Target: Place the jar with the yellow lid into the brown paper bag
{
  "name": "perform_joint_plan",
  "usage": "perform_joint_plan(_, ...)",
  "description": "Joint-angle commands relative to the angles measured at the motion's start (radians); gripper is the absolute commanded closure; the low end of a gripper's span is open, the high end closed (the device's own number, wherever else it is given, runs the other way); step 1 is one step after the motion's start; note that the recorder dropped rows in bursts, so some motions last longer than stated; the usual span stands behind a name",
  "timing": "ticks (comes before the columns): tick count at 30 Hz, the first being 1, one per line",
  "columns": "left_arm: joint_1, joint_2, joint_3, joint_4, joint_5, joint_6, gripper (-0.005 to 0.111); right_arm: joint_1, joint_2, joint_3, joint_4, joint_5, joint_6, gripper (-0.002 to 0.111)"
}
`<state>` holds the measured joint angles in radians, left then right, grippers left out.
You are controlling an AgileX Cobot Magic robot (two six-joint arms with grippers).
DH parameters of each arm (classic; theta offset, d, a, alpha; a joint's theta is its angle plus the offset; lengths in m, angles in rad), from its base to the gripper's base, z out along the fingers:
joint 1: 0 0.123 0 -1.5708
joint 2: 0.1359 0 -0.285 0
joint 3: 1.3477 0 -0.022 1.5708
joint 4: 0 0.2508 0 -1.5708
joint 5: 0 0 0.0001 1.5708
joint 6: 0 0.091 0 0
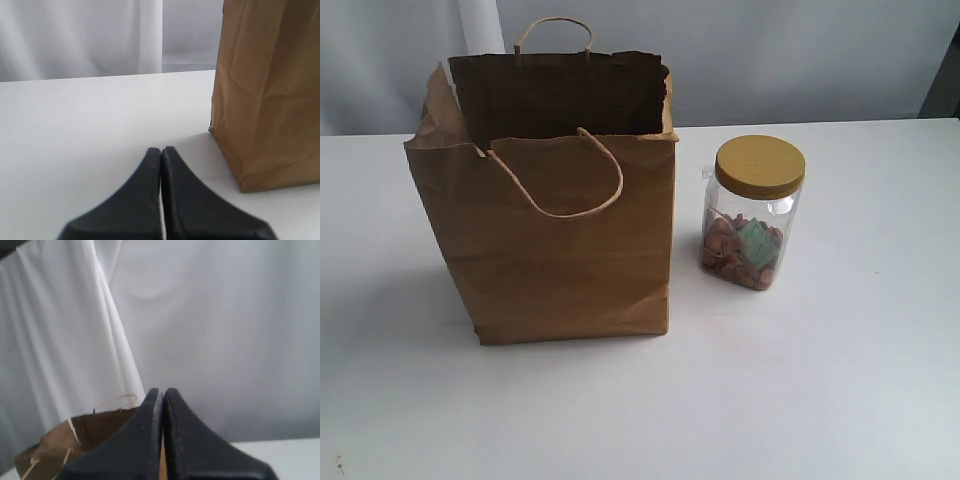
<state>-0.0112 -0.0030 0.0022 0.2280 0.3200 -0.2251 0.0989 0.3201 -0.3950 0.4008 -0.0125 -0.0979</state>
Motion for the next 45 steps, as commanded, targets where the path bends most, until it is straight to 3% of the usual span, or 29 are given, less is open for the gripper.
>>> perform_joint_plan(1,-0.005,0.003,-0.002,-0.004,-0.009,-0.004,0.106,-0.006,0.25,-0.227,-0.097,0.238,-0.008,0.108)
perform_joint_plan(14,-0.005,0.003,-0.002,-0.004,-0.009,-0.004,0.106,-0.006,0.785,-0.836,-0.235,0.79,-0.008,0.108)
perform_joint_plan(23,-0.005,0.003,-0.002,-0.004,-0.009,-0.004,0.106,-0.008,1.061,-1.079,-0.364,1.011,0.02,0.108)
perform_joint_plan(35,-0.005,0.003,-0.002,-0.004,-0.009,-0.004,0.106,-0.008,1.38,-1.143,-0.366,0.993,0.02,0.108)
perform_joint_plan(45,-0.005,0.003,-0.002,-0.004,-0.009,-0.004,0.106,-0.008,1.418,-1.143,-0.419,0.959,0.02,0.108)
